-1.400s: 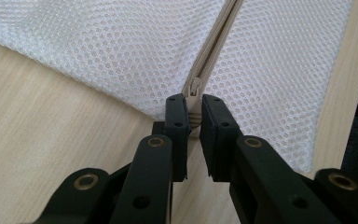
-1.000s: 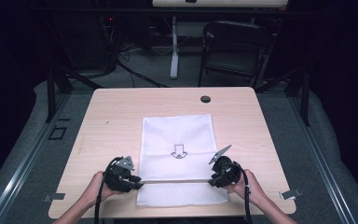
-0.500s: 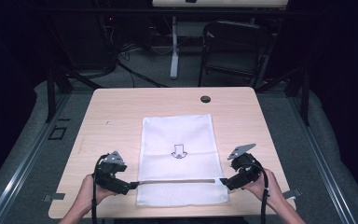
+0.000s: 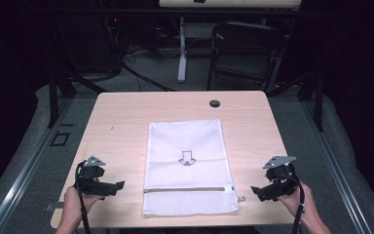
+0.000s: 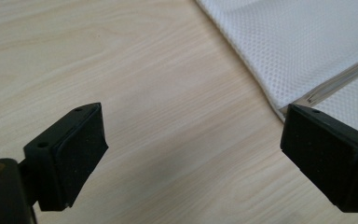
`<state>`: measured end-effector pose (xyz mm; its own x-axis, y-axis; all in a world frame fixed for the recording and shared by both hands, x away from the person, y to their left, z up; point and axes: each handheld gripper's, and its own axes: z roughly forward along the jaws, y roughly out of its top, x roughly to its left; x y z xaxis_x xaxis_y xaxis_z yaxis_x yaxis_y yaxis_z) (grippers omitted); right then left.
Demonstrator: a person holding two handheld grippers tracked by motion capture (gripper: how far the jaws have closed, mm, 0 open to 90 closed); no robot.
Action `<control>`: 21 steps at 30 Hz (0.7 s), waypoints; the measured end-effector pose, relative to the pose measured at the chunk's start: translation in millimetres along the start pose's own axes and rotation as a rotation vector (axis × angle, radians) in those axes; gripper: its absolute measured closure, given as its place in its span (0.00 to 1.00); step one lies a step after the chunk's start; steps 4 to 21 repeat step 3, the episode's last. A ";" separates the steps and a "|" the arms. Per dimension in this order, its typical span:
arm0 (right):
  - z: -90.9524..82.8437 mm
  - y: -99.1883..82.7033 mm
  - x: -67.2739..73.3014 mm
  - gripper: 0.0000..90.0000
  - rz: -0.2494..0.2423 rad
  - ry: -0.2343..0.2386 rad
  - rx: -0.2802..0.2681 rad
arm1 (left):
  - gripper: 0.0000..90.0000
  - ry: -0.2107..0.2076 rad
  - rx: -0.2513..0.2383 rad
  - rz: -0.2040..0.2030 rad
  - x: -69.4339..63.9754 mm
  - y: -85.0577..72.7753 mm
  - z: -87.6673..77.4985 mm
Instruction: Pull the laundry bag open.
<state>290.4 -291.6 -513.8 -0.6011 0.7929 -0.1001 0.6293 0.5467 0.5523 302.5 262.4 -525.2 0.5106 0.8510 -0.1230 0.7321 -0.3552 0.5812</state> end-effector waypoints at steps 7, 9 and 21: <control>4.2 0.3 -1.2 0.00 -0.016 -0.025 0.016 | 0.07 0.025 0.006 0.009 2.7 -0.7 5.2; 4.2 0.3 -1.2 0.00 -0.016 -0.025 0.016 | 0.07 0.025 0.006 0.009 2.7 -0.7 5.2; 4.2 0.3 -1.2 0.00 -0.016 -0.025 0.016 | 0.07 0.025 0.006 0.009 2.7 -0.7 5.2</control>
